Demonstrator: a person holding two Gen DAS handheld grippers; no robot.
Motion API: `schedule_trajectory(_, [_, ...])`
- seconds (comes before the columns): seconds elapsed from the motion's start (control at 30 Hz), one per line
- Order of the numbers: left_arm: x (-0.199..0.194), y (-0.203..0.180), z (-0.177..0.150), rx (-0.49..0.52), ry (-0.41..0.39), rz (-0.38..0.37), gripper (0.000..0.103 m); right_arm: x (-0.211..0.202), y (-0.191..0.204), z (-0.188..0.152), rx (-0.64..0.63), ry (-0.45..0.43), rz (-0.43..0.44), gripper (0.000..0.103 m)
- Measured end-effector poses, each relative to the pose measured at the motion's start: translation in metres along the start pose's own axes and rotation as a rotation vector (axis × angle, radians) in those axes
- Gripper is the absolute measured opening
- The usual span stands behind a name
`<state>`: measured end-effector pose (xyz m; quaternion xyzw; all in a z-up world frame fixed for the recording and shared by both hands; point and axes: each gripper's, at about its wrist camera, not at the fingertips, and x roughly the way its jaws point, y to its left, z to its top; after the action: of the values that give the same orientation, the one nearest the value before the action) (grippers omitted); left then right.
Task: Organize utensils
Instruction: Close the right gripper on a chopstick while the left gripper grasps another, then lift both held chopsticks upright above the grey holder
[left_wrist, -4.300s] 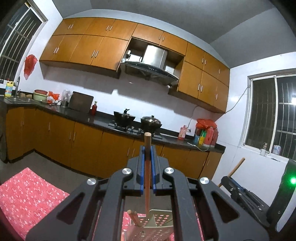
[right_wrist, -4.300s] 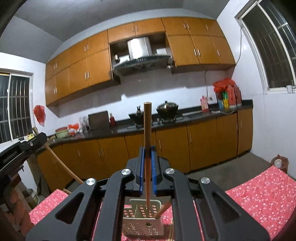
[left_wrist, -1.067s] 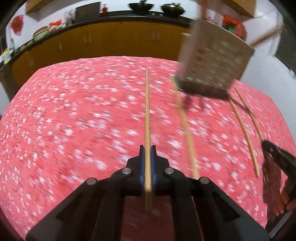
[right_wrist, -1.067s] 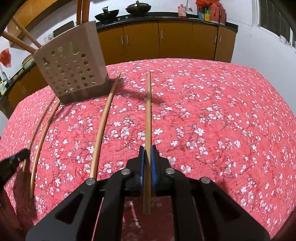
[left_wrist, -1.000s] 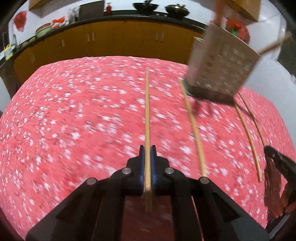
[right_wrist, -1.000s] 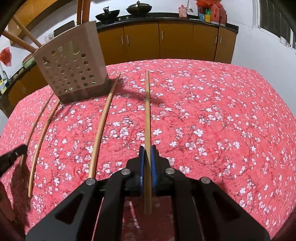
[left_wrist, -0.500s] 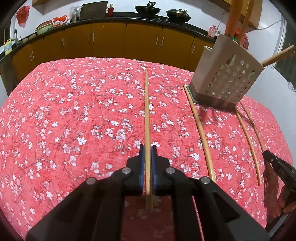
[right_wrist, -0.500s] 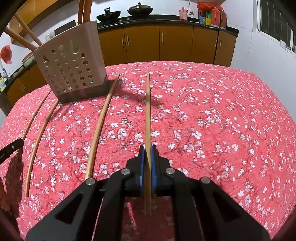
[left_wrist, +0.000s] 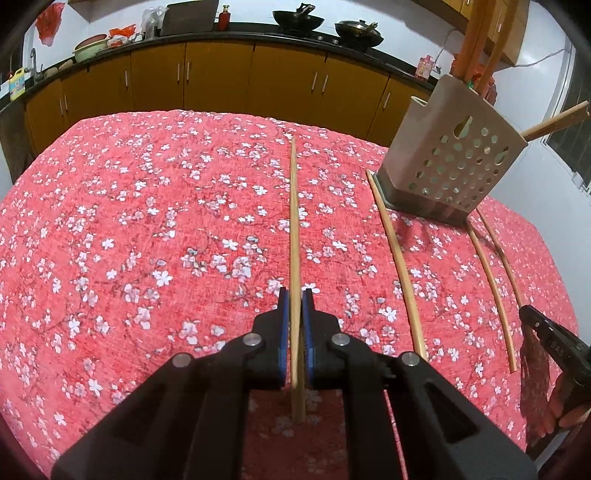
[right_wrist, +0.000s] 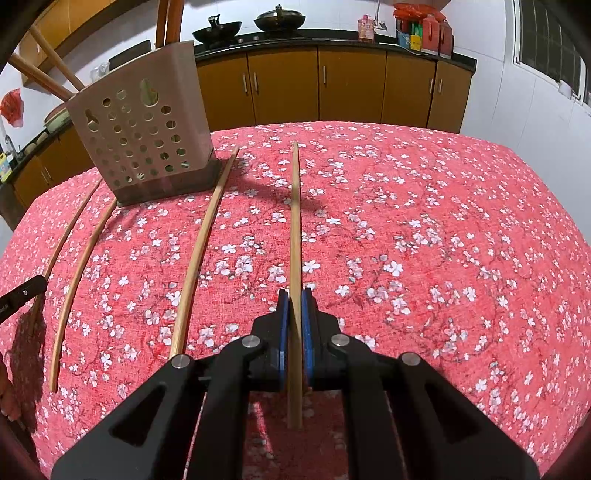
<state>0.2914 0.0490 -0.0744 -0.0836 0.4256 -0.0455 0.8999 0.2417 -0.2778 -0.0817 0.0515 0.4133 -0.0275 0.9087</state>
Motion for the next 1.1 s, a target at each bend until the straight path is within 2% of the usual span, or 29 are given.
schedule_trajectory(0.17, [-0.001, 0.0, 0.0, -0.002, 0.0, 0.0, 0.01, 0.0, 0.001, 0.001, 0.001, 0.0, 0.002, 0.008])
schedule_trajectory(0.3, [-0.004, -0.014, -0.005, 0.07, 0.004, 0.062, 0.011, -0.001, 0.002, 0.0, -0.009, 0.003, -0.001, 0.008])
schedule_trajectory(0.47, [-0.009, -0.016, -0.011, 0.087, 0.007, 0.062, 0.012, -0.003, 0.002, -0.002, -0.011, 0.002, 0.008, 0.008])
schedule_trajectory(0.67, [-0.009, -0.019, -0.011, 0.113, 0.014, 0.081, 0.008, -0.004, 0.0, 0.0, -0.003, 0.006, 0.023, 0.008])
schedule_trajectory(0.73, [-0.01, -0.017, -0.01, 0.106, 0.029, 0.075, 0.008, -0.012, -0.003, 0.001, 0.005, -0.015, 0.034, 0.008])
schedule_trajectory(0.83, [-0.023, -0.014, -0.007, 0.107, 0.009, 0.077, 0.008, -0.032, -0.006, 0.006, 0.008, -0.075, 0.04, 0.008])
schedule_trajectory(1.1, [-0.078, -0.015, 0.014, 0.109, -0.128, 0.05, 0.008, -0.078, -0.016, 0.026, 0.025, -0.226, 0.032, 0.008])
